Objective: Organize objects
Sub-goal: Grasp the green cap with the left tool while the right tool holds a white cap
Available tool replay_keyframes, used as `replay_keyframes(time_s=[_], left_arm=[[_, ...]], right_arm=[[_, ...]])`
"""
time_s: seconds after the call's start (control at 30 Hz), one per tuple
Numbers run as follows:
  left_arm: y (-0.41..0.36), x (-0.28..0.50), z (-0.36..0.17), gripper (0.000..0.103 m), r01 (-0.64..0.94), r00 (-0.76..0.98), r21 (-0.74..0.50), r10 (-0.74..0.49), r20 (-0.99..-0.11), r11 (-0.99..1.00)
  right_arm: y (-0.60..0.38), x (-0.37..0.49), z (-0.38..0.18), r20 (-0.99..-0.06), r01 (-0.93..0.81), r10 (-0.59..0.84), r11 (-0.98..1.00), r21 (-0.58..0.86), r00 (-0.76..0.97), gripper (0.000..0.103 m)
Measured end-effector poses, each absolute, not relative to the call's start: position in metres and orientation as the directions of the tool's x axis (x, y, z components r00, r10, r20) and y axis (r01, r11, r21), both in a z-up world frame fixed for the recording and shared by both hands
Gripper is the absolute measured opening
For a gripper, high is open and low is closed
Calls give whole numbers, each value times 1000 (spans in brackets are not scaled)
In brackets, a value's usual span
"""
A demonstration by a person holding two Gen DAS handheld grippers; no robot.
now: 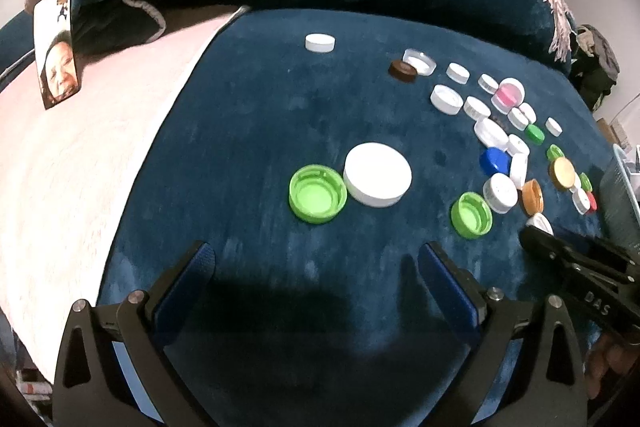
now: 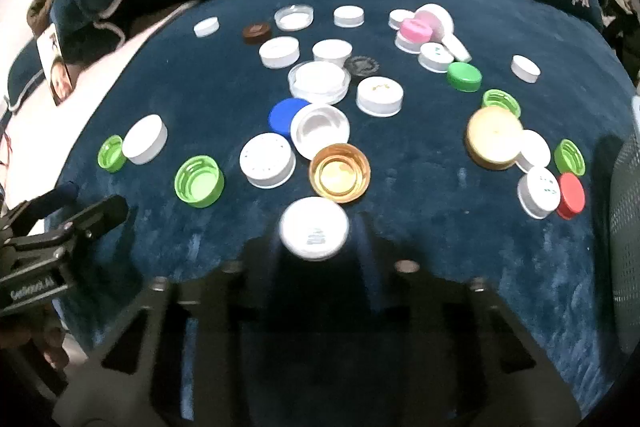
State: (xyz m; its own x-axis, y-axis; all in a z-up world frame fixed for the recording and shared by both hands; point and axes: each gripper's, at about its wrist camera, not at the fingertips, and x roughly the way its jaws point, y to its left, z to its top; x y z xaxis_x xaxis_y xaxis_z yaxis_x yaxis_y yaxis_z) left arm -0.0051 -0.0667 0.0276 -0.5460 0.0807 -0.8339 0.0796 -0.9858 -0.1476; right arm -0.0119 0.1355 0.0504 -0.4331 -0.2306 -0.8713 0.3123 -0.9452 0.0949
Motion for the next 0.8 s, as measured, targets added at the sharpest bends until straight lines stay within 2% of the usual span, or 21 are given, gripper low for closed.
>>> replay_keyframes(time_s=[0.17, 0.3, 0.47, 0.57, 0.6, 0.67, 0.7, 0.73, 0.8], left_arm=[[-80, -14, 23, 99, 112, -540, -193, 103, -835, -975], [-82, -19, 21, 97, 117, -546, -180, 89, -833, -977], [-77, -31, 19, 90, 83, -550, -134, 67, -832, -988], [-76, -37, 18, 83, 69, -555, -123, 65, -829, -990], [-75, -37, 18, 78, 68, -558, -114, 57, -828, -991], [-75, -36, 19, 63, 72, -563, -113, 53, -825, -991], [-75, -36, 20, 48, 73, -565, -112, 52, -823, -991], [-75, -35, 22, 39, 75, -567, -111, 49, -822, -991], [-75, -34, 23, 30, 67, -566, -123, 64, -822, -990]], right_arm=[[161, -9, 51, -872, 265, -207, -960, 93, -444, 31], [171, -11, 51, -867, 236, -173, -970, 66, -467, 31], [177, -11, 47, -863, 228, -196, -969, 97, -466, 31], [178, -10, 46, -858, 226, -201, -969, 103, -472, 32], [179, -11, 45, -859, 223, -203, -969, 107, -470, 32], [180, -11, 44, -860, 218, -205, -969, 112, -467, 32], [180, -11, 44, -859, 215, -205, -970, 115, -468, 32], [180, -11, 44, -859, 213, -204, -970, 114, -469, 32], [180, -9, 43, -859, 212, -201, -971, 112, -470, 32]])
